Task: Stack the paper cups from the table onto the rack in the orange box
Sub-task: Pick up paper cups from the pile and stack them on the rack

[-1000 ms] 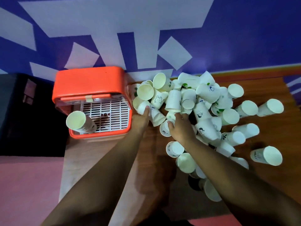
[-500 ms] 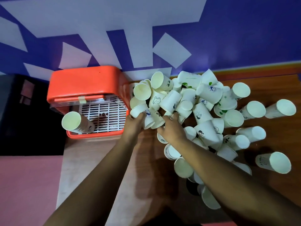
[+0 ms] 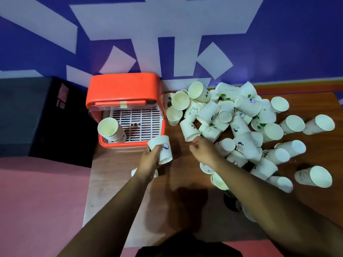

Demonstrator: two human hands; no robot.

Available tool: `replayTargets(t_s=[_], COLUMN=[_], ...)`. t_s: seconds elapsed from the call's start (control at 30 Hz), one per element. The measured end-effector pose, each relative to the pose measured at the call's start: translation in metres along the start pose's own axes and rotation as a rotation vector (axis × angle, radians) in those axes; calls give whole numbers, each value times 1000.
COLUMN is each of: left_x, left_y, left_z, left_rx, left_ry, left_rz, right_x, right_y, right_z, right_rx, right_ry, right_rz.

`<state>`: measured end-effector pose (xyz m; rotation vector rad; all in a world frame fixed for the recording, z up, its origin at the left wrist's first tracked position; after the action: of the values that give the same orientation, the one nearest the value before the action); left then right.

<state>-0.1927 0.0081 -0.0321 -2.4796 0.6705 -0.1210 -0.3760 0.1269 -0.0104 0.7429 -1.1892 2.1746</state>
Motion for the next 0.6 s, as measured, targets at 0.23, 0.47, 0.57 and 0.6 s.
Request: replayTargets(t_s=[0.23, 0.47, 0.57, 0.6], left_x=[100, 194, 183, 182], left_y=[-27, -19, -13, -12], left_z=[9, 29, 38, 41], left_rx=[-187, -186, -121, -112], left_ry=[-151, -80, -130, -163], left_rz=[79, -74, 21, 47], right_x=[-95, -188, -201, -203], right_y=[-30, -51, -53, -51], right_z=[22, 73, 88, 89], right_rx=[-109, -174, -80, -66], right_ry=[81, 285, 212, 212], right_rz=[174, 440, 377, 346])
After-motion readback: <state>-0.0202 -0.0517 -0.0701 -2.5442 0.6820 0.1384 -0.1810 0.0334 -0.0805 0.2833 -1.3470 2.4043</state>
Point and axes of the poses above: each hand's wrist, its own y-axis towards the middle knuckle, its own x-axis out of the back of the hand, z = x × y, the point moved 8 cm from there along y, towards the middle knuckle, and after that the axes turned 12 degrees about -x, right-handed, at the moved point
